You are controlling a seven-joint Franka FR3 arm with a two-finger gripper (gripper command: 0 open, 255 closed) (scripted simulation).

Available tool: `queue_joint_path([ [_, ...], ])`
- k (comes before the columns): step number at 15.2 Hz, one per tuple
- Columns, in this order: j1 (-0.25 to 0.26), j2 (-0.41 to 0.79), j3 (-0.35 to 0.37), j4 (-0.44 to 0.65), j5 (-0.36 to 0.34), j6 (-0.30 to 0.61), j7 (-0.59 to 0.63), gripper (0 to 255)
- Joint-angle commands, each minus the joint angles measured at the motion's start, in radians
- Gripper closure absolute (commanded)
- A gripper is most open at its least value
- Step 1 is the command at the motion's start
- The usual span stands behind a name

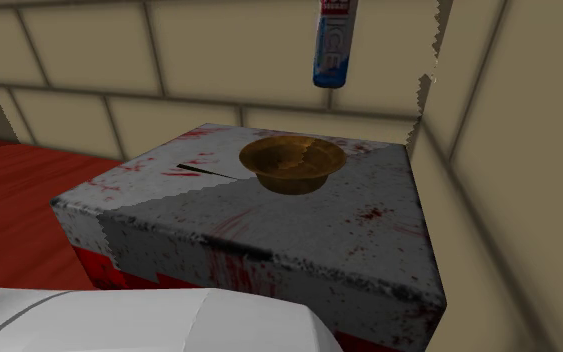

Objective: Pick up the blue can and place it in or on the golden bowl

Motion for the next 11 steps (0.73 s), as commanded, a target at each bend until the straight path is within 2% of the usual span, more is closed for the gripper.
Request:
queue_joint_path([
  [1,0.003,-0.059,0.039,-0.031,-0.002,-0.03,0.044,255],
  [5,0.009,-0.137,0.107,-0.067,0.013,-0.078,0.116,255],
  [11,0.004,-0.178,0.105,-0.184,0.006,-0.001,0.122,255],
])
